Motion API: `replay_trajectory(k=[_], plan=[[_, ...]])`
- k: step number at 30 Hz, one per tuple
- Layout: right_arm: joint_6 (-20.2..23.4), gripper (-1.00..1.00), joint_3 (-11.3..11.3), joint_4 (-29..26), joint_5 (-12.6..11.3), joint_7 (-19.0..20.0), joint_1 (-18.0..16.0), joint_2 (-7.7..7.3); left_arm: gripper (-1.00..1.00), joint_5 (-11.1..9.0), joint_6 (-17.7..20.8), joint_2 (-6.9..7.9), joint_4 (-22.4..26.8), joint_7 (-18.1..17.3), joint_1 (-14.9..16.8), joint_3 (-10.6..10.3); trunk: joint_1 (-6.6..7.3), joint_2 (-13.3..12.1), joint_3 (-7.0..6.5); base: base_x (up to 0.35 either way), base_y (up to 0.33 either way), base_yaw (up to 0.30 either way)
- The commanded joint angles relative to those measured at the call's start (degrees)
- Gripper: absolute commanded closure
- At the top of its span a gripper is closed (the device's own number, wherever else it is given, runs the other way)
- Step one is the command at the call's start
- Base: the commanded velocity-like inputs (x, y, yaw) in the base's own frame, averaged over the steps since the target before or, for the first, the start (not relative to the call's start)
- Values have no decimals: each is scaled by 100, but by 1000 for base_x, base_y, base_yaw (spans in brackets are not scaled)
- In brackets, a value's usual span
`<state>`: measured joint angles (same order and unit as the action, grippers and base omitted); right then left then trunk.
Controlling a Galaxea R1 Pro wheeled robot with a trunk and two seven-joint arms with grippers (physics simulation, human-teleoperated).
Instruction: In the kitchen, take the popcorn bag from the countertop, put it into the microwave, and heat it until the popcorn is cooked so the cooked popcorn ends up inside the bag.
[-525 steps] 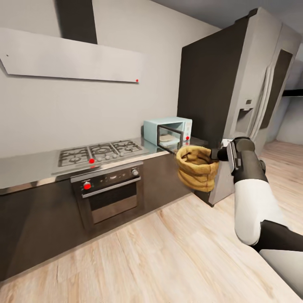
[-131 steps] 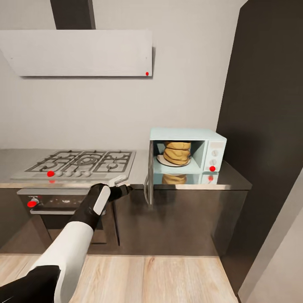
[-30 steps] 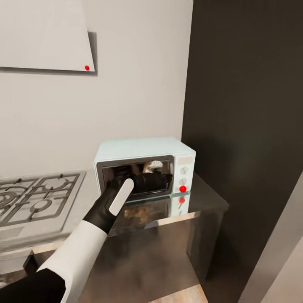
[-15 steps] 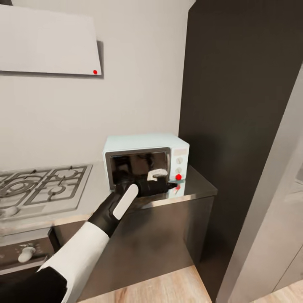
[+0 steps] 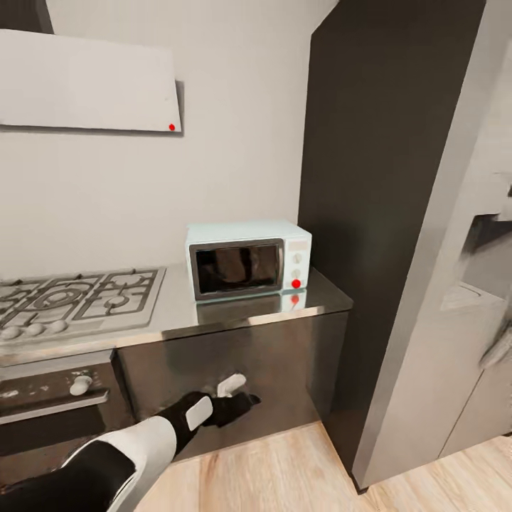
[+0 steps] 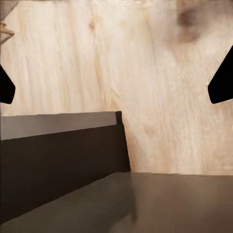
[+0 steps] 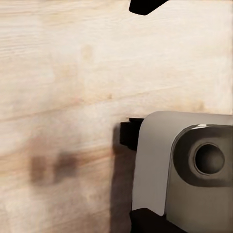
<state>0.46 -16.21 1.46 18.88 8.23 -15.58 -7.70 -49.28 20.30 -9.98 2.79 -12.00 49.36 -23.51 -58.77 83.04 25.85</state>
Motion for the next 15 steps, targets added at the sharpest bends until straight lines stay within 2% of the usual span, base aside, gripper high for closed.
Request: replay_trajectory(k=[1,4,5,9,11,13,15], plan=[[2,-100,-49,11,46,13,-6,-2,-100,-48,-176,-1,-135,-11,-262,-22,4,4,5,-345,0,0],[-2,-100,-53,12,46,12,-6,-3,-100,-31,-501,29,-251,92,-1167,-23,4,4,5,-345,0,0],[-2,-100,-54,11,46,12,-6,-5,-100,-30,-564,143,-260,126,-1509,-22,4,4,5,-345,0,0],[-3,-100,-50,11,46,12,-6,-10,-100,-68,-773,759,-271,248,-2751,-22,4,4,5,-346,0,0],[-3,-100,-49,8,51,16,-6,-7,-100,-83,-952,874,-277,343,-3103,-22,4,4,5,-346,0,0],[7,-100,-55,5,48,17,-6,-6,-100,-88,-1147,952,-279,884,-3243,-22,4,4,5,-320,0,0],[8,-100,-56,4,46,11,-6,6,-100,-101,-1655,1021,-285,1499,-3295,-22,4,4,5,-128,0,93]])
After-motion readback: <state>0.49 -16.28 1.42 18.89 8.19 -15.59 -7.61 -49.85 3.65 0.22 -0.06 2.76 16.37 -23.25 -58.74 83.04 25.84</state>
